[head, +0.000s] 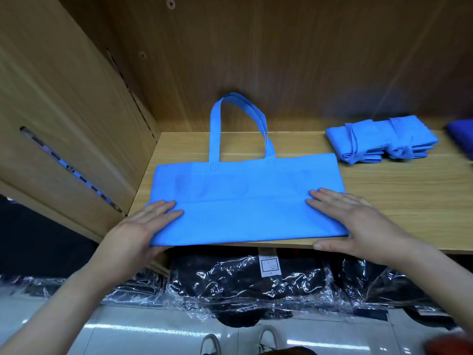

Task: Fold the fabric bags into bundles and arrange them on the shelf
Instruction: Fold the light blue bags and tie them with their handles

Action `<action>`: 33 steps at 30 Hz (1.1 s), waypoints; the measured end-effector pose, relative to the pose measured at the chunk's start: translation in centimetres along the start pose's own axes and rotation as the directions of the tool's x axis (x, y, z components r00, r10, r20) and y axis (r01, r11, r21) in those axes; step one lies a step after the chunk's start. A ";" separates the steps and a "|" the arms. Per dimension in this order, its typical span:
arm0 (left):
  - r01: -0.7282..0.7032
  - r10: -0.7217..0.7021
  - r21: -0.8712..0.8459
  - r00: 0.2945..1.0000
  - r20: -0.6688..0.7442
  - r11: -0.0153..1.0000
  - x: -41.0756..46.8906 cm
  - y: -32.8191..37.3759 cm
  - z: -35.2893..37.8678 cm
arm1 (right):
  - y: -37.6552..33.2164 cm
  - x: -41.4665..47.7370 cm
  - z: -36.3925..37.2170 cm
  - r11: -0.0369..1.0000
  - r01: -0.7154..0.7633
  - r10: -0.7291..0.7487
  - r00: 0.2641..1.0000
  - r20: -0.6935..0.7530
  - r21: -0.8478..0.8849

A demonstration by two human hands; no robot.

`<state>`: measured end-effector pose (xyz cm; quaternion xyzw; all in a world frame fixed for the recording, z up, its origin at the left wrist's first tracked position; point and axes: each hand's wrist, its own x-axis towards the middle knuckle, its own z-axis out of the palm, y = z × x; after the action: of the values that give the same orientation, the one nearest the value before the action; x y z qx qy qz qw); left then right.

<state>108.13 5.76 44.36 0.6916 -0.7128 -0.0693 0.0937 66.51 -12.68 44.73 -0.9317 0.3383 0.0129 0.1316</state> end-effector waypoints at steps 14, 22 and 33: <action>0.340 -0.647 -0.728 0.741 -0.183 0.595 1.8 4.0 -0.4 | 0.5 1.3 -2.2 0.623 -0.107 0.391 0.900 -0.190 0.774; 0.534 -0.684 -0.440 0.646 -0.339 0.722 2.9 3.8 0.0 | -0.6 3.1 -0.5 0.652 -0.343 0.660 0.695 -0.284 0.676; 0.295 -0.249 0.218 0.945 -0.214 0.930 3.2 3.6 0.4 | -3.9 3.3 1.5 0.825 -0.376 0.559 0.655 -0.508 0.423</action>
<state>104.41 2.69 44.89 0.7936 -0.6012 0.0713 0.0612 71.61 -11.52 43.84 -0.7349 0.5906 -0.3036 0.1375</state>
